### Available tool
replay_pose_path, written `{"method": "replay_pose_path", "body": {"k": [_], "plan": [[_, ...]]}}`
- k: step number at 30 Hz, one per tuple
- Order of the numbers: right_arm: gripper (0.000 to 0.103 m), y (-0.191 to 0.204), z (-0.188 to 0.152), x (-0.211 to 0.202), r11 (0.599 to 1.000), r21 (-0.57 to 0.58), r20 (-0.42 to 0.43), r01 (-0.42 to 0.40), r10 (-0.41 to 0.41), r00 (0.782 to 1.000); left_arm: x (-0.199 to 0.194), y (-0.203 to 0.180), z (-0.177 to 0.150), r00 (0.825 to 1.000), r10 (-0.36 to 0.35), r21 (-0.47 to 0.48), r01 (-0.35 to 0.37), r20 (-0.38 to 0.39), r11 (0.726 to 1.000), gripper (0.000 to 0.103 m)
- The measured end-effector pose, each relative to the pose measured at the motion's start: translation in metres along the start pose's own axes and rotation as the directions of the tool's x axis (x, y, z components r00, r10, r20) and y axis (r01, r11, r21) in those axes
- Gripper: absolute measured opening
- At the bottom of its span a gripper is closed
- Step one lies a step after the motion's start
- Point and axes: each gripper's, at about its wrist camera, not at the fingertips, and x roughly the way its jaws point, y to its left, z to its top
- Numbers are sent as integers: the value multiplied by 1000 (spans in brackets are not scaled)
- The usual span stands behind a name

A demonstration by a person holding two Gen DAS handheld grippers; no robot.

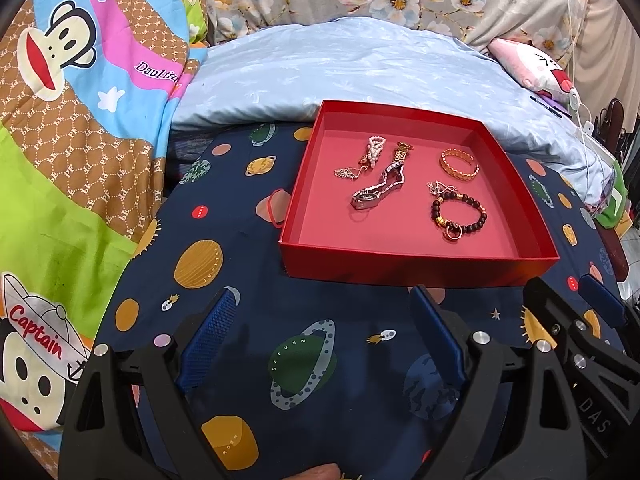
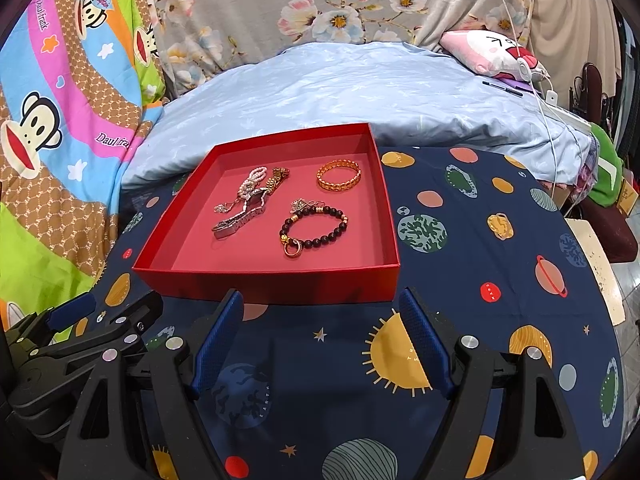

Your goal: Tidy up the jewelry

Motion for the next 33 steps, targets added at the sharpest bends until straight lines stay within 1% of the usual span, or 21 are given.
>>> {"method": "replay_pose_path", "body": {"k": [33], "plan": [[80,-3,1,-1,1000,-5,5,10,-10,1000,-1,-2,4,1000,24,22,-24,1,999,86]]}}
